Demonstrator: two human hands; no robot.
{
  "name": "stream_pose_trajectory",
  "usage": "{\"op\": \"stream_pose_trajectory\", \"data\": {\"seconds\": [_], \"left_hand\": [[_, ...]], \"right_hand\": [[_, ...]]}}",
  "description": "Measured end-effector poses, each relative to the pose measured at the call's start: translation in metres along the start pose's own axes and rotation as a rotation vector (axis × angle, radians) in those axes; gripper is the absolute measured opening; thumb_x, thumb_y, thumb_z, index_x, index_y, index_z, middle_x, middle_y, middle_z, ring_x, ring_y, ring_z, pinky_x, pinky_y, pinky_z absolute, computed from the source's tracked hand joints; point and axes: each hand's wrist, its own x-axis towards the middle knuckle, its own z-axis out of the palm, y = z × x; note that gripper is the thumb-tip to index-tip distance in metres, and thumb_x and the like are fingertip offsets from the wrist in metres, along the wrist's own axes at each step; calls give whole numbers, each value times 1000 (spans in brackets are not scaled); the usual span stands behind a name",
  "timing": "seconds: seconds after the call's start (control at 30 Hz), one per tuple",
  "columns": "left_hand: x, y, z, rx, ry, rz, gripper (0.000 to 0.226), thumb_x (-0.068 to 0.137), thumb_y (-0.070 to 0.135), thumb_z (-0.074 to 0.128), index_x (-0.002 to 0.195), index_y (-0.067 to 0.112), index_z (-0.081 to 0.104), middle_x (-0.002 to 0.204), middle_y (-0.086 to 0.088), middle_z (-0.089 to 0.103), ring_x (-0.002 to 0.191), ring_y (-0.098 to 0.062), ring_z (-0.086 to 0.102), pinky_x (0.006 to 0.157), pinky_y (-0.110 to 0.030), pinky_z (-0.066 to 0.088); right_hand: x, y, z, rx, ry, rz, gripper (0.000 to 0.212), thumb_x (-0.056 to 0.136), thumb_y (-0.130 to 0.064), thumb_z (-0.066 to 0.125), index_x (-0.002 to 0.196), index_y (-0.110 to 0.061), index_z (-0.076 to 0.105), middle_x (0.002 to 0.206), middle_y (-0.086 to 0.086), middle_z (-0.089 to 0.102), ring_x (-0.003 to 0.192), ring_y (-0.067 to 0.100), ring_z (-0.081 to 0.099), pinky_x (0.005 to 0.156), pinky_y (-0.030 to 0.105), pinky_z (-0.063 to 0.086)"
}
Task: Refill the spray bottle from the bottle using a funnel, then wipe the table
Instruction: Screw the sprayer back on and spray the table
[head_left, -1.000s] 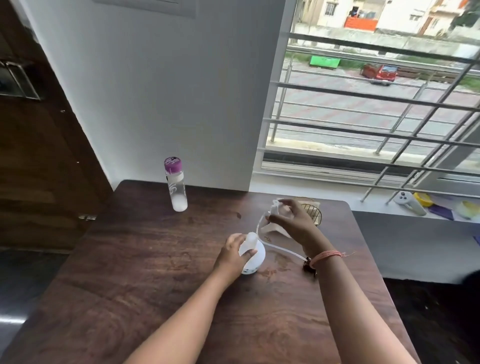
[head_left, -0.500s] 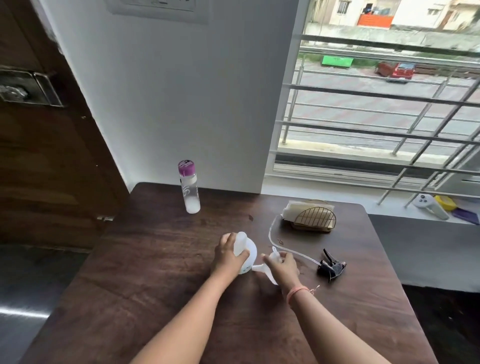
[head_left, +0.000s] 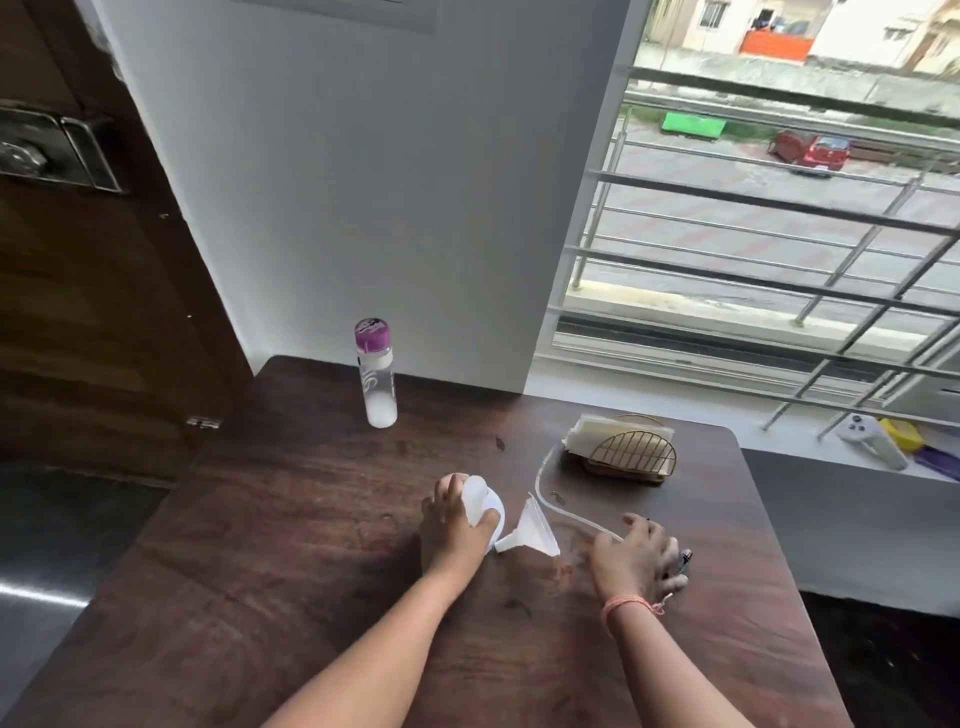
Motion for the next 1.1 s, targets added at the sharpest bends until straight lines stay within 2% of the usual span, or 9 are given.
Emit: {"op": "stream_pose_trajectory", "data": {"seconds": [0.1, 0.27, 0.37, 0.47, 0.6, 0.77, 0.93, 1.03, 1.1], "left_hand": [[3, -2, 0, -9, 20, 9, 47, 76, 39, 59, 118, 18, 53, 127, 1, 48, 110, -26, 49, 94, -34, 41], [8, -3, -1, 4, 31, 46, 66, 67, 54, 37, 118, 16, 54, 124, 1, 52, 114, -22, 49, 99, -30, 36], [14, -4, -3, 25, -17, 37, 60, 69, 51, 42, 116, 16, 55, 126, 2, 51, 119, -19, 46, 100, -28, 32], [17, -5, -9, 7, -99, 51, 76, 57, 60, 37, 119, 21, 55, 131, 6, 46, 126, -15, 42, 104, -25, 28], [18, 4, -28, -292, -138, 80, 70, 51, 70, 58, 113, 37, 56, 121, 20, 46, 123, -9, 44, 110, -35, 33], [31, 19, -55, -513, -96, 176, 74, 61, 62, 74, 126, 39, 48, 135, 21, 42, 130, 3, 37, 111, -35, 35], [43, 40, -76, -518, 27, 282, 84, 78, 20, 76, 139, 51, 27, 147, 23, 33, 133, 2, 36, 104, -19, 29], [50, 47, -83, -429, 100, 362, 88, 79, 13, 75, 144, 45, 26, 145, 14, 31, 130, 2, 36, 101, -6, 31], [57, 49, -85, -344, 181, 431, 75, 82, 14, 72, 143, 36, 36, 142, 6, 36, 130, 0, 38, 104, -8, 32]], "right_hand": [[-1, 11, 9, -74, -73, -49, 27, 84, -30, 63, 111, -25, 62, 131, 4, 48, 135, 25, 26, 110, 60, 9], [-2, 17, 14, -245, -101, -144, 12, 90, -35, 57, 96, -31, 66, 116, -1, 56, 114, 25, 40, 97, 48, 30], [-2, 7, 8, -77, -71, -153, 14, 91, -38, 57, 88, -29, 68, 108, -3, 59, 110, 26, 42, 91, 46, 30], [-4, -16, -3, 120, -24, -150, 15, 93, -40, 56, 84, -34, 67, 94, -7, 60, 101, 25, 48, 92, 43, 31], [4, -52, -10, 271, -66, -248, 16, 91, -49, 52, 92, -41, 67, 85, -12, 69, 89, 21, 58, 84, 34, 30], [8, -95, -25, 294, -393, -511, 14, 90, -33, 61, 89, -25, 73, 58, -1, 64, 52, 14, 55, 58, 40, 51], [8, -126, -63, 148, -766, -579, 16, 94, -12, 55, 95, -21, 68, 56, 3, 61, 47, 16, 54, 57, 34, 50], [1, -141, -88, 140, -1071, -549, 19, 94, -4, 53, 99, -12, 70, 57, 8, 58, 45, 17, 51, 54, 29, 48], [-4, -147, -99, 131, -1201, -527, 19, 94, -5, 53, 105, -7, 68, 59, 11, 56, 48, 20, 51, 53, 28, 49]]}}
